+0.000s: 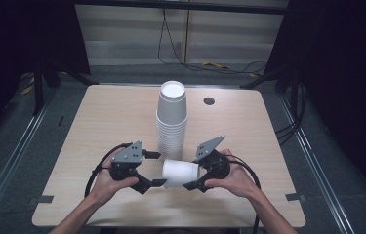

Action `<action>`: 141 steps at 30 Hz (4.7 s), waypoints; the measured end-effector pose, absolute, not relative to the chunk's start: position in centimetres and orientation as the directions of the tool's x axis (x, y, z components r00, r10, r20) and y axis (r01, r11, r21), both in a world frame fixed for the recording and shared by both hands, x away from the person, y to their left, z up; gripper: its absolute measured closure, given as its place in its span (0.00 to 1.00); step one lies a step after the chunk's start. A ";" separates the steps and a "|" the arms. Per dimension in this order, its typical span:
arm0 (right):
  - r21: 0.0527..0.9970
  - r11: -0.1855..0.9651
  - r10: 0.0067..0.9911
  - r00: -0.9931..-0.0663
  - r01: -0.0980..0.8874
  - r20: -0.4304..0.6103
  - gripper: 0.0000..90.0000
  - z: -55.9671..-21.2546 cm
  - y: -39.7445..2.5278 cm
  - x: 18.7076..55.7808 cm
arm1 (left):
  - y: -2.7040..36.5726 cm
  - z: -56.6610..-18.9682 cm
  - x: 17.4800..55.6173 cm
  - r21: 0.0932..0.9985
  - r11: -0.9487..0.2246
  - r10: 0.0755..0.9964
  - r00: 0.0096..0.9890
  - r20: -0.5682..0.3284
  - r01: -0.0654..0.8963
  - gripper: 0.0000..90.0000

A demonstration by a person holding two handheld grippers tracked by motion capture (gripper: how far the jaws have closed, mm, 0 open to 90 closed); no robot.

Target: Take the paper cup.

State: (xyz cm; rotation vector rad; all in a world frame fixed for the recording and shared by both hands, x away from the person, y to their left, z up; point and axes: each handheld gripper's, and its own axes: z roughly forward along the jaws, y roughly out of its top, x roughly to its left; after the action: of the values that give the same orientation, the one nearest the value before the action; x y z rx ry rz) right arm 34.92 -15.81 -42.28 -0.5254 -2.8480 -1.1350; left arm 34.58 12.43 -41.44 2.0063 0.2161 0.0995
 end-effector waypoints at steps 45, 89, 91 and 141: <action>0.917 0.304 0.224 -0.955 0.257 0.194 0.26 -44.0 -17.8 33.8 | 12.3 -43.1 35.1 0.940 -0.254 0.214 0.961 -0.177 0.230 0.00; 0.891 0.359 0.179 -0.957 0.279 0.227 0.24 -44.1 -16.1 33.3 | 10.5 -43.1 34.5 0.924 -0.321 0.122 0.977 -0.177 0.207 0.09; 0.881 0.375 0.185 -0.954 0.290 0.235 0.23 -44.1 -16.1 33.3 | 10.5 -43.1 34.5 0.924 -0.328 0.118 0.979 -0.165 0.195 0.09; 0.823 0.383 0.529 -0.830 0.420 0.177 0.17 -43.7 -21.3 33.9 | 15.4 -42.1 35.5 0.848 -0.449 0.317 0.937 -0.144 0.282 0.09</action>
State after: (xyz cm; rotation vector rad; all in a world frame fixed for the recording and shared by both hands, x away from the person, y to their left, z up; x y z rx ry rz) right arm 33.86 -21.27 -43.74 -0.9331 -2.7065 -1.5529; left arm 35.49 15.42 -42.09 2.0627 0.4269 0.0432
